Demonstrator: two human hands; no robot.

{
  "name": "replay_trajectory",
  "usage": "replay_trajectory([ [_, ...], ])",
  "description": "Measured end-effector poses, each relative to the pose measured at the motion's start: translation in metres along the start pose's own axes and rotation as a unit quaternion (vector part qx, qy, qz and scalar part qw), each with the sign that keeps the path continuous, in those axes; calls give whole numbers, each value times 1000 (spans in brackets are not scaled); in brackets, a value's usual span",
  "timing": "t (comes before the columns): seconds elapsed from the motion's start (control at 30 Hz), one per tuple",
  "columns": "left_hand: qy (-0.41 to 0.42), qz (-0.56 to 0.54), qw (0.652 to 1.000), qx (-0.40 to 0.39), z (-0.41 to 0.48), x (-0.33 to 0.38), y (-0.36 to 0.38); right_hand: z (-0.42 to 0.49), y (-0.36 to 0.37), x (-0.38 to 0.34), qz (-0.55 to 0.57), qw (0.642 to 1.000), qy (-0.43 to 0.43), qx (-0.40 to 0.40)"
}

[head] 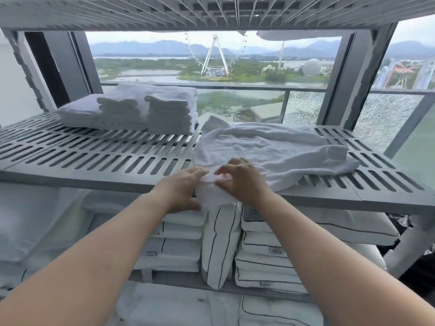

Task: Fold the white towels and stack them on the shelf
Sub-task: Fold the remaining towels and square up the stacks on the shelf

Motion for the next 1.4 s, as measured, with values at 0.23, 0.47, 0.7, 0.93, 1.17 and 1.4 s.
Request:
replay_trajectory([
  [0.23, 15, 60, 994, 88, -1, -5, -7, 4, -1, 8, 39, 996, 16, 73],
  [0.47, 58, -50, 965, 252, -10, -2, -47, 0, -23, 43, 164, 957, 161, 177],
  [0.7, 15, -347, 908, 235, 18, 0, -63, 8, -21, 48, 305, 905, 216, 204],
  [0.93, 51, -266, 954, 130, 36, 15, -34, 6, -17, 63, 291, 904, 258, 178],
  [1.17, 121, -106, 987, 25, 6, 4, -3, 8, -7, 43, 188, 955, 191, 124],
  [1.4, 179, -70, 954, 228, -15, 21, -26, 6, -10, 50, 218, 934, 230, 162],
])
Point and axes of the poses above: each hand's wrist, its own z-axis towards the middle knuckle, its own y-axis out of the palm, x = y × z, the point moved 10 cm from there along z, towards the middle knuckle, and after that the axes turned 4 degrees about -y, right-handed, at the moved point
